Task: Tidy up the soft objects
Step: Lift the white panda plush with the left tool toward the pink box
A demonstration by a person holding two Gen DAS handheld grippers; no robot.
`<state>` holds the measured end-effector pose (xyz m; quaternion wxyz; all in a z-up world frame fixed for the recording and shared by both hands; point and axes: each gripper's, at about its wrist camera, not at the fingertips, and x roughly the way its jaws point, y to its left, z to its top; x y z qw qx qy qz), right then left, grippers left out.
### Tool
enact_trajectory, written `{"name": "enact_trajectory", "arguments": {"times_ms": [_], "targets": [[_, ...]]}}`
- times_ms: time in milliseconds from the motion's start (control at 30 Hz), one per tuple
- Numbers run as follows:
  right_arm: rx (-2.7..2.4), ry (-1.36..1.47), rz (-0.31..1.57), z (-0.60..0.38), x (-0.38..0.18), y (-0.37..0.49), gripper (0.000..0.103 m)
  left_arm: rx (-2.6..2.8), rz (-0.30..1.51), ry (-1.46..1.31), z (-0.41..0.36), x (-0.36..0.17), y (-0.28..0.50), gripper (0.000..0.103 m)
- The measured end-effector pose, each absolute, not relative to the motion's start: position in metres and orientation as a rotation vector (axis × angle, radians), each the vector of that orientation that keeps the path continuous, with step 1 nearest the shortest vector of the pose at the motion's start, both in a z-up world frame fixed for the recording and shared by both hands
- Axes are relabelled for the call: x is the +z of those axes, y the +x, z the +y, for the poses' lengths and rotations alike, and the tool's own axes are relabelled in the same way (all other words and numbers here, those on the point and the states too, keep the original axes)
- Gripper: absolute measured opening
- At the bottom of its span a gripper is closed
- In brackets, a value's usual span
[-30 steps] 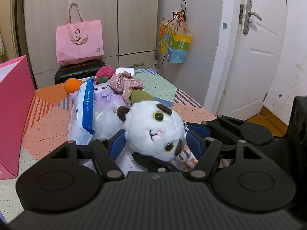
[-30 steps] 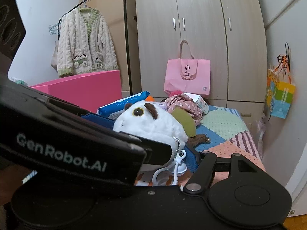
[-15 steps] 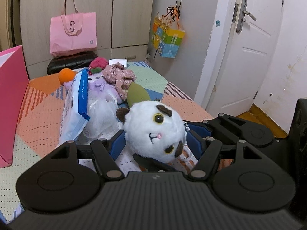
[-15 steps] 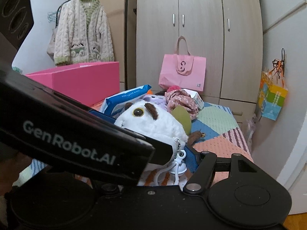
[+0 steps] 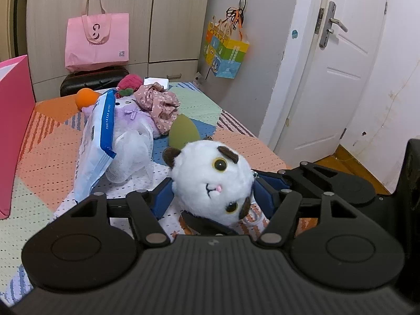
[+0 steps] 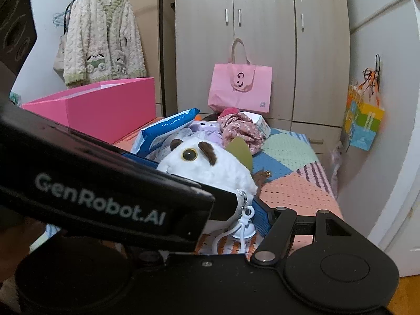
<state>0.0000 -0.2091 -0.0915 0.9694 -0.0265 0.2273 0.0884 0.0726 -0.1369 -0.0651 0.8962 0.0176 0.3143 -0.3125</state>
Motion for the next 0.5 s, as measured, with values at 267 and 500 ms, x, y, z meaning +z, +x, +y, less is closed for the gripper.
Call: {"name": "enact_trajectory", "arguments": {"times_ms": [267, 500], "targets": [[0.156, -0.058, 0.455, -0.210, -0.087, -0.009, 0.072, -0.666, 0.641, 0.028, -0.137, -0.063, 0.065, 0.065], [0.146, -0.075, 0.454, -0.205, -0.082, -0.016, 0.072, -0.667, 0.640, 0.033, -0.136, -0.060, 0.060, 0.065]]}}
